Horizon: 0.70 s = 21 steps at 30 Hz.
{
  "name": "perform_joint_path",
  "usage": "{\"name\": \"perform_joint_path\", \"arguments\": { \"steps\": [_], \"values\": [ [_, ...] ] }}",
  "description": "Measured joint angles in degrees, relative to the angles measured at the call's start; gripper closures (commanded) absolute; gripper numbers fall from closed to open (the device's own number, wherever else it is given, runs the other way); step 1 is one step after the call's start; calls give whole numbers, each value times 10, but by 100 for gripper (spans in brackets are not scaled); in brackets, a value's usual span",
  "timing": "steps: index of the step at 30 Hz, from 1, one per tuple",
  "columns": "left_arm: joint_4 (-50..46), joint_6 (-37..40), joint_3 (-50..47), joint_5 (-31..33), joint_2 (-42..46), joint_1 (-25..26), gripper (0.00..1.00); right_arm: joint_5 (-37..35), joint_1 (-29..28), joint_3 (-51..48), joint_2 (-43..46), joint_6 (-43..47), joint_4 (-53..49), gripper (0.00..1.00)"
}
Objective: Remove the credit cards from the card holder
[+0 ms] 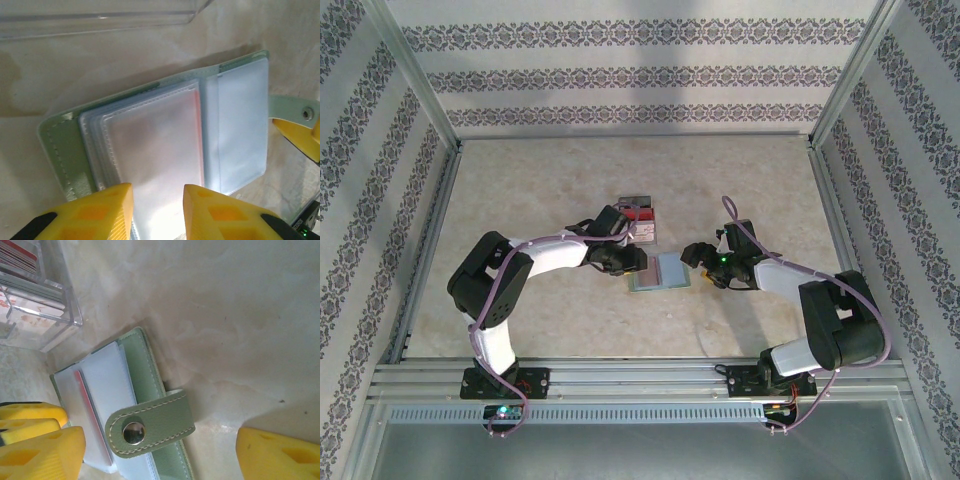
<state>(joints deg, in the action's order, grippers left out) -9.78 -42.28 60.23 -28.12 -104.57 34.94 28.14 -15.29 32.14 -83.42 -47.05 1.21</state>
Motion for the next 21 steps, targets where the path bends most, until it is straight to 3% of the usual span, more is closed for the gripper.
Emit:
{"name": "perform_joint_path", "arguments": {
  "steps": [21],
  "values": [
    [-10,10,18,33,-14,3,67,-7,-4,5,-3,-2,-6,23]
  ]
}}
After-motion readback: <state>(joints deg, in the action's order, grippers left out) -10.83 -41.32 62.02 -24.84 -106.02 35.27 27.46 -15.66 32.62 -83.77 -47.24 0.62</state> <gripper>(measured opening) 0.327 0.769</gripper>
